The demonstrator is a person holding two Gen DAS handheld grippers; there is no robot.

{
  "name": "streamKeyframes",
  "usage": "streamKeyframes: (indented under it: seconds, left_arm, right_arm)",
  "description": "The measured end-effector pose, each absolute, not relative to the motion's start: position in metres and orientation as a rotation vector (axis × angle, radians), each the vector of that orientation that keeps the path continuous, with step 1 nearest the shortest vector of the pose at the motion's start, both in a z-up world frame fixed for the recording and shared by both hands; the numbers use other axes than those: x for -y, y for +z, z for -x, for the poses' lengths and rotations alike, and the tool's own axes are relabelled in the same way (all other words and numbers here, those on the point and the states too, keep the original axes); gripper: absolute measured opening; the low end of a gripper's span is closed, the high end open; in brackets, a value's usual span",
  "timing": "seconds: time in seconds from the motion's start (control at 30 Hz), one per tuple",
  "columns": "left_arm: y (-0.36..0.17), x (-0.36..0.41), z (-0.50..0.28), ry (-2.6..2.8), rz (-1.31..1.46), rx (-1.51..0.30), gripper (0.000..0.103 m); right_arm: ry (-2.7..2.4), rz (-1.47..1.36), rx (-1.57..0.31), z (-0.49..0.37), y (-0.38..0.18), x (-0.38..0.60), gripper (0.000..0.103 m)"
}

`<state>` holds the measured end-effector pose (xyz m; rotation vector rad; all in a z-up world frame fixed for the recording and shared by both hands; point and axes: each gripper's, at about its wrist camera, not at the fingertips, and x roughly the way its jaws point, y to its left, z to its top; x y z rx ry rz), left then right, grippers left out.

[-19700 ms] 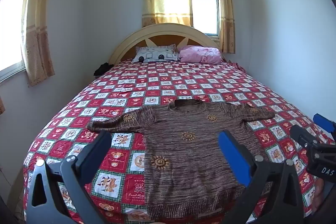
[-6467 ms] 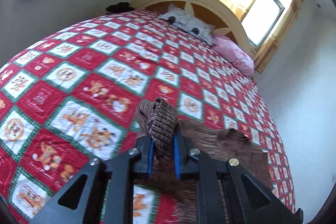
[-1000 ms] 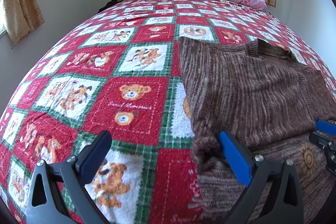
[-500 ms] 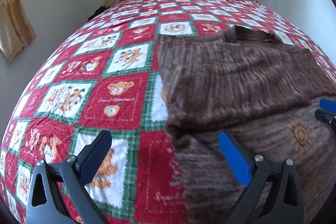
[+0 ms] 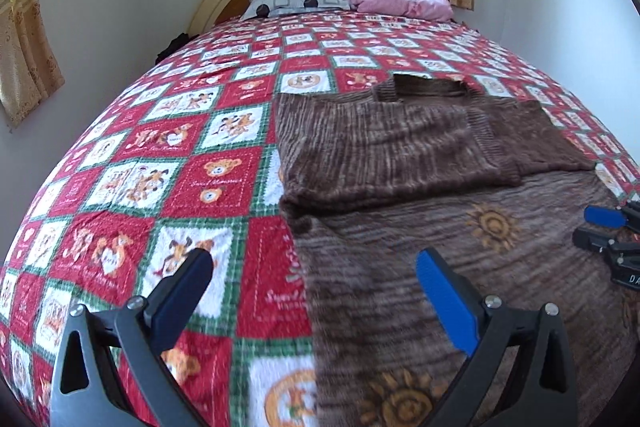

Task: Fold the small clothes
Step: 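Open the right gripper and lift it off the folded side, then move both grippers toward the ribbed hem of the brown sweater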

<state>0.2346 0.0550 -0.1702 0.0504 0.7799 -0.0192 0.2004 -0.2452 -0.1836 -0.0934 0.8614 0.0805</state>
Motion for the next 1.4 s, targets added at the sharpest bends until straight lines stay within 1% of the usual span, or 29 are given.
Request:
streamKeyframes:
  seconds: [0.73, 1.17, 1.4]
  left_arm:
    - [-0.176, -0.033, -0.147, -0.062, -0.067, -0.772, 0.103]
    - [-0.192, -0.034, -0.091, -0.076, -0.126, -0.818, 0.103]
    - [-0.197, -0.029, -0.076, -0.076, -0.146, -0.833, 0.103]
  right_arm:
    - [0.05, -0.003, -0.835, -0.112, -0.187, 0.255, 0.047]
    - [0.016, -0.023, -0.851, -0.048, -0.192, 0.272, 0.047]
    - [-0.001, -0.023, -0.851, -0.029, -0.192, 0.276, 0.047]
